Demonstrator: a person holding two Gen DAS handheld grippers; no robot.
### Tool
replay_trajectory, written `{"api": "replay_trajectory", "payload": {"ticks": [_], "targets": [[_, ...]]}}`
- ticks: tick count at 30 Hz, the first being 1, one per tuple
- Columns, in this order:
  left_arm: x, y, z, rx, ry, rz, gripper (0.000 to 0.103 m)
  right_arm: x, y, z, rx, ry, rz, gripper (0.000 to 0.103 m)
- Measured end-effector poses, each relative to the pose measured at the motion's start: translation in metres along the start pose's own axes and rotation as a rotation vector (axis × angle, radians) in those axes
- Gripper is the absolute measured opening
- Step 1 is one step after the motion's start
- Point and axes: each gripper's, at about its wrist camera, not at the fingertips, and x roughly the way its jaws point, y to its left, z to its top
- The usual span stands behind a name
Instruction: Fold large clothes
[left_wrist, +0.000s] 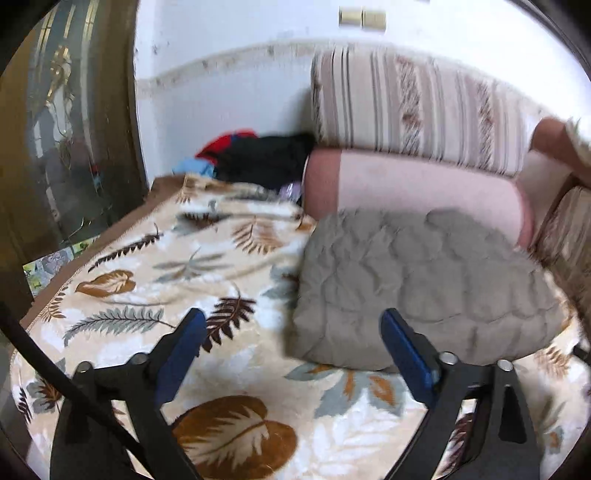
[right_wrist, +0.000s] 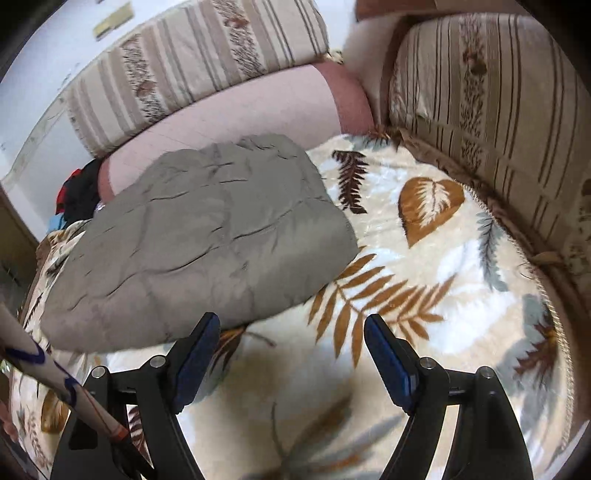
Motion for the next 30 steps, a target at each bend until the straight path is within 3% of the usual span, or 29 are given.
{"api": "replay_trajectory", "payload": {"ticks": [5,11,14,18,22,30], "targets": [[-0.052,-0.008,-0.005,0.003,-0.075,-0.064,0.099,-0.029,0.027,-0.023,-0.077,-0.027,0.011,0.085],[-0.092,-0.027,-0.022,0.048,-0.103,-0.091,0.099,-0.058,0.047,-0.056,-0.152,-0.059,0.007,0.087],[-0.107,-0.032,-0.029,0.017,-0.12,-0.123,0.099,-0.069,0.052,-0.066,-0.172,-0.073,0.01,0.087],[-0.11,-0.036,-0.04,-0.037,-0.077,-0.196,0.099,-0.078,0.057,-0.075,-0.192,-0.091,0.006,0.088],[-0.105,-0.053,-0.055,-0.005,0.005,-0.224,0.099,-0.082,0.06,-0.083,-0.21,-0.095,0.002,0.089],[-0.095,-0.086,-0.078,0.087,0.101,-0.17,0.099,-0.075,0.058,-0.093,-0.219,-0.066,-0.019,0.089]]}}
